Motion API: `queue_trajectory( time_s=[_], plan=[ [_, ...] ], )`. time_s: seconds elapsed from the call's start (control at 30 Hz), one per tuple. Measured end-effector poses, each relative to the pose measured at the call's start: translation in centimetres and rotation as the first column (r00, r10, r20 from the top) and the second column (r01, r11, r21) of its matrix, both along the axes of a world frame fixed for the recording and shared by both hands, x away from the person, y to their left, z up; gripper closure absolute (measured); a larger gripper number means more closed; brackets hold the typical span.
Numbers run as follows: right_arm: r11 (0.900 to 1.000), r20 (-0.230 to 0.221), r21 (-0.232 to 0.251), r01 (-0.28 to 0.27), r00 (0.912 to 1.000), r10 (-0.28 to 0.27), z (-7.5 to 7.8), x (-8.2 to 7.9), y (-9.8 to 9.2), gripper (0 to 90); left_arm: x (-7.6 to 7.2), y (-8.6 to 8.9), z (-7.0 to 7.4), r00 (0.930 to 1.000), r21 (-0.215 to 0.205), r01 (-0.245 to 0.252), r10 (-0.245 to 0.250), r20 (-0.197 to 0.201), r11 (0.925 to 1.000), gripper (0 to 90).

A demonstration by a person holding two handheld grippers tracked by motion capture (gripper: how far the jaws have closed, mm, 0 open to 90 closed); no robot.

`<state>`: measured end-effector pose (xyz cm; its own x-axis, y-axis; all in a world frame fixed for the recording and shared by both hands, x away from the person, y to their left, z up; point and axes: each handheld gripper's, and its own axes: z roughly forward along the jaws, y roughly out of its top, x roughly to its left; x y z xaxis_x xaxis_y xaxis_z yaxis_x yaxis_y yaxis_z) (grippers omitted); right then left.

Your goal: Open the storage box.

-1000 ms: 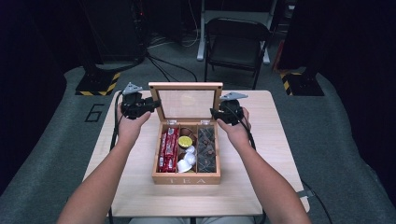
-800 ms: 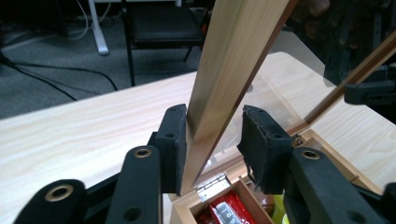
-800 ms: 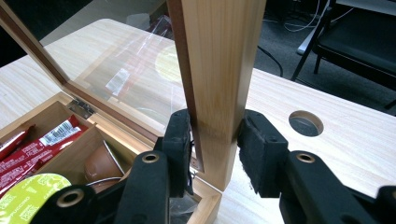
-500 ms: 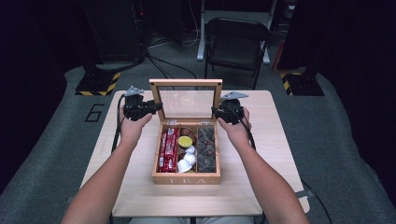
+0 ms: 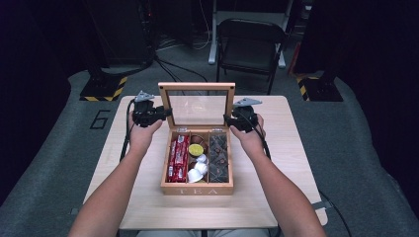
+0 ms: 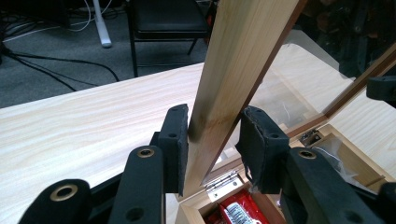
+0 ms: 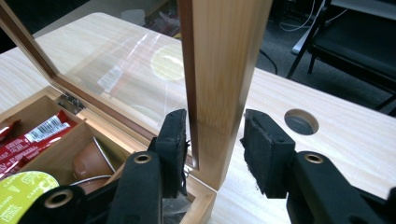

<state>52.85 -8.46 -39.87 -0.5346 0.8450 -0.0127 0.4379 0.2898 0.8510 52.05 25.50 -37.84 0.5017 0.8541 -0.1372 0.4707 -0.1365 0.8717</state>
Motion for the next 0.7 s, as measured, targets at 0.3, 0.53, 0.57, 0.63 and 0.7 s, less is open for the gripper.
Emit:
queue_trajectory(
  time_s=[0.3,0.53,0.57,0.63,0.7],
  plan=[
    [1.0,-0.041,0.01,0.001,0.9991,-0.001,-1.3,0.6,0.0,58.7,0.0,0.0,0.0,1.0,0.001,-0.001,0.001,-0.001,1.0,62.7],
    [1.0,-0.044,0.0,0.003,0.999,-0.003,-1.8,0.6,0.4,60.9,0.1,0.0,0.0,1.0,0.001,0.0,0.0,0.0,1.0,62.8],
    [1.0,-0.044,0.001,0.003,0.999,-0.003,-1.8,0.6,0.4,61.0,0.1,0.0,0.0,1.0,0.002,0.0,0.0,-0.001,1.0,62.8],
    [1.0,-0.042,-0.004,0.001,0.9991,-0.001,-1.8,0.6,0.4,61.4,0.1,0.0,0.0,1.0,0.002,0.0,0.0,-0.001,1.0,62.8],
    [1.0,-0.035,-0.015,0.0,0.9994,0.0,-1.8,0.6,0.4,62.4,0.1,0.0,0.0,1.0,0.002,0.001,-0.001,-0.001,1.0,62.8]
  ],
)
